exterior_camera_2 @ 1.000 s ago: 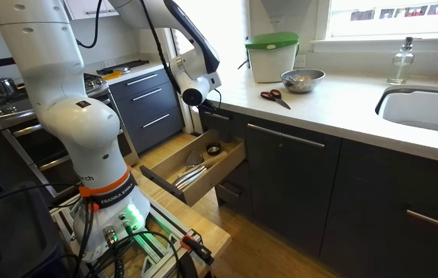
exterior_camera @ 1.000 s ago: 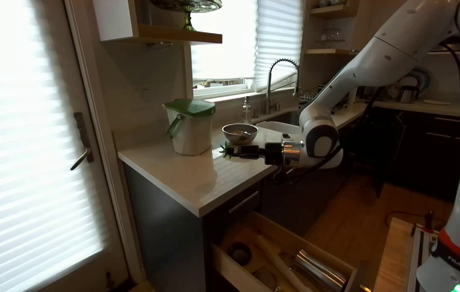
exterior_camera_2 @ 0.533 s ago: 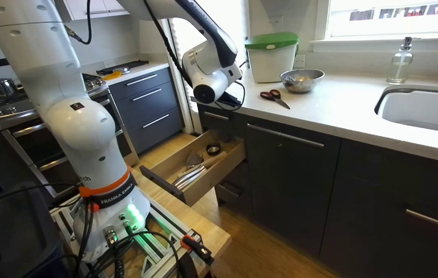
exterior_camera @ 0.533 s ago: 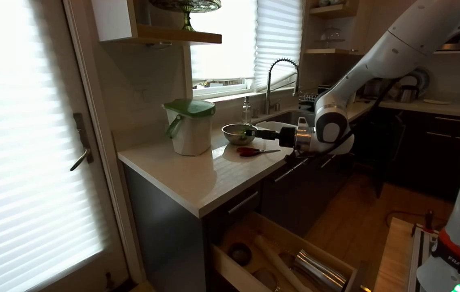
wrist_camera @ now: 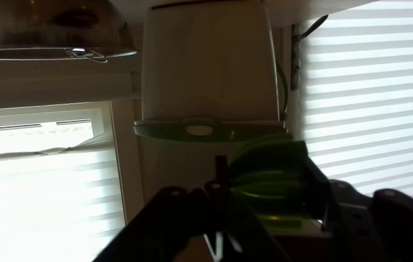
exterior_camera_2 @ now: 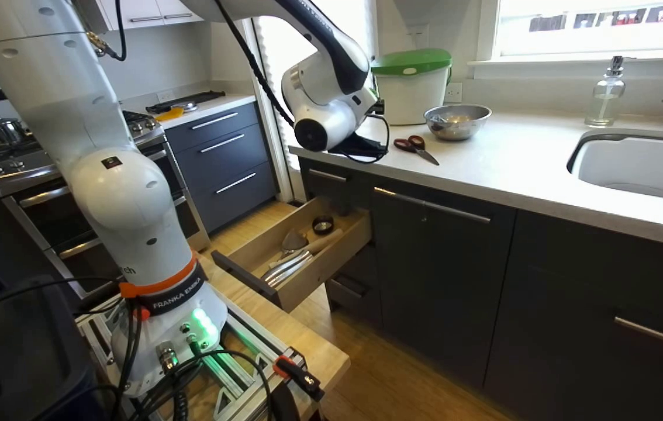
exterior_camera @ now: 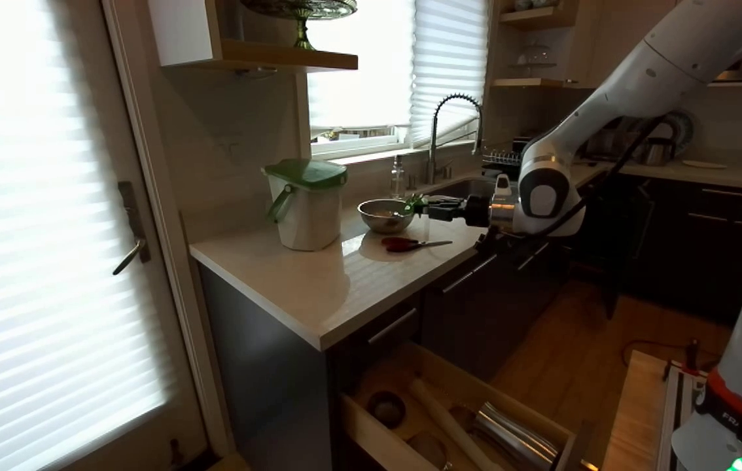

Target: Remove the green object from the open drawer

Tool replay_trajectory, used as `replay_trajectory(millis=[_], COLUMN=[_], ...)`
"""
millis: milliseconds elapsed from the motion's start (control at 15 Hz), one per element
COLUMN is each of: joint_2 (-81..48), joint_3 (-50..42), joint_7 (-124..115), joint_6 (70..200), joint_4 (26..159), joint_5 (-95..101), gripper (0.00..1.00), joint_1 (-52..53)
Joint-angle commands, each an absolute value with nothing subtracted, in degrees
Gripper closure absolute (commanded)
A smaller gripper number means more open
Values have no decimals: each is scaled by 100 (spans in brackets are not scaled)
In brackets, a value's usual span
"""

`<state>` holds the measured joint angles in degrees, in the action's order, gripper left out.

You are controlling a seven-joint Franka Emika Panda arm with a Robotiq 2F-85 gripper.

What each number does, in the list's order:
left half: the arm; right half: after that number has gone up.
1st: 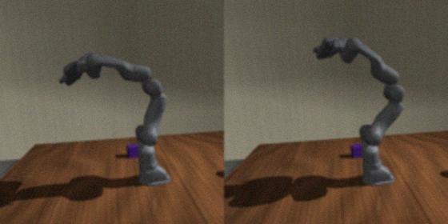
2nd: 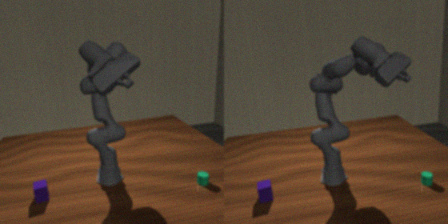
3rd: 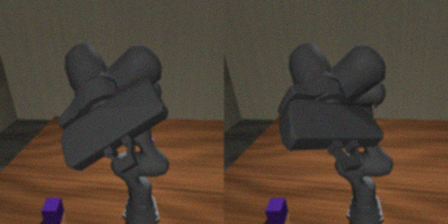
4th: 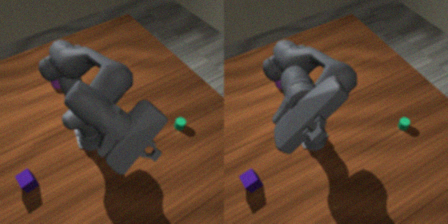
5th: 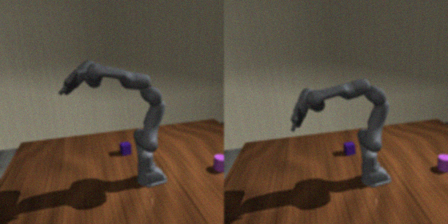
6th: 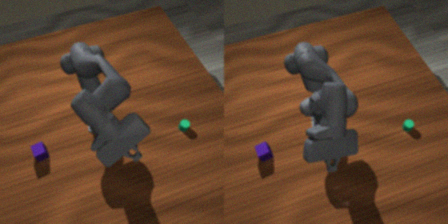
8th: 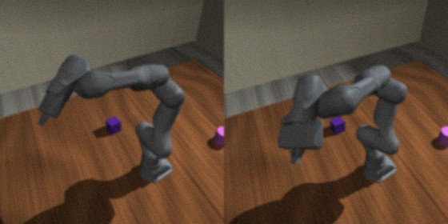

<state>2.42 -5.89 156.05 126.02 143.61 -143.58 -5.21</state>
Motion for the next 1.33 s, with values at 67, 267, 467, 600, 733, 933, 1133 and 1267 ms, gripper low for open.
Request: replay_trajectory(millis=[67,267,467,600,733,933,1133,1267], joint_2=[636,644,560,533,529,383,248,155], joint_3=[-205,-82,-27,-41,-41,50,95,87], joint_7=[15787,15525,15537,15539,15539,15618,15650,15760], joint_6=[14396,14521,14602,14602,14602,14725,14843,15053], joint_4=[13780,13721,13734,13734,13734,13625,13531,13419], joint_5=[-14398,-14330,-14328,-14328,-14328,-14411,-14408,-14405], gripper=[76,51,51,51,76,76,76,76], joint_1=[-488,-546,-493,-494,-494,-428,-377,-362])
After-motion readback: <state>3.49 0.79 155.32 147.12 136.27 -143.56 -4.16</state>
